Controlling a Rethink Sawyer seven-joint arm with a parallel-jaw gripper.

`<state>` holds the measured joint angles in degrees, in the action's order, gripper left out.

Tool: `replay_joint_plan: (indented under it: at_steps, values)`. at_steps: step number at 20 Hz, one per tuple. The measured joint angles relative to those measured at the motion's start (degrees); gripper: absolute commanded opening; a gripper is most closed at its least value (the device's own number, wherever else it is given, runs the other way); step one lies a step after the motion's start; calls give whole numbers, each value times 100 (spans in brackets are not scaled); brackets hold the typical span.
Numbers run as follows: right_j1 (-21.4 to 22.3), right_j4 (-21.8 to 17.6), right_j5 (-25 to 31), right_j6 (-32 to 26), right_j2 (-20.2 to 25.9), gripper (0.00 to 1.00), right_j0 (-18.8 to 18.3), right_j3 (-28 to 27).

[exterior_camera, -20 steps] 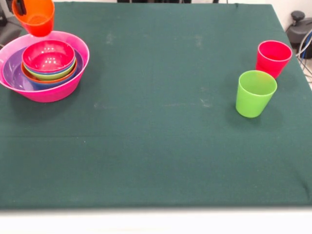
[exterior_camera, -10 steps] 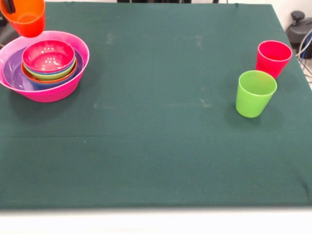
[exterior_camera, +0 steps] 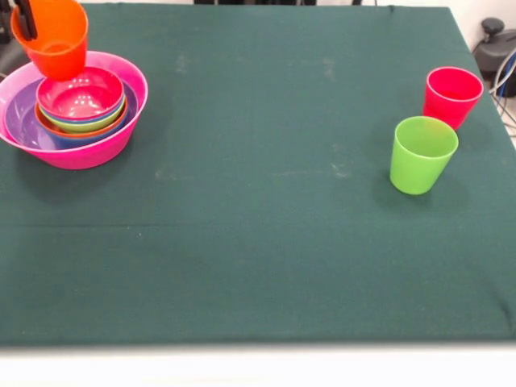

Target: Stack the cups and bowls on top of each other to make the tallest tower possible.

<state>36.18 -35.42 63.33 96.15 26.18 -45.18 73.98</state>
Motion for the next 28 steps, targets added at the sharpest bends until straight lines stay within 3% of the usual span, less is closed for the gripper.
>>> replay_joint_plan:
  at_steps: [18,19,28]
  values:
    - [-414,-36,-638,0,35,0,57,-66]
    - [-437,-39,-690,0,35,100,57,-67]
    - [-485,-42,-696,0,35,100,73,-137]
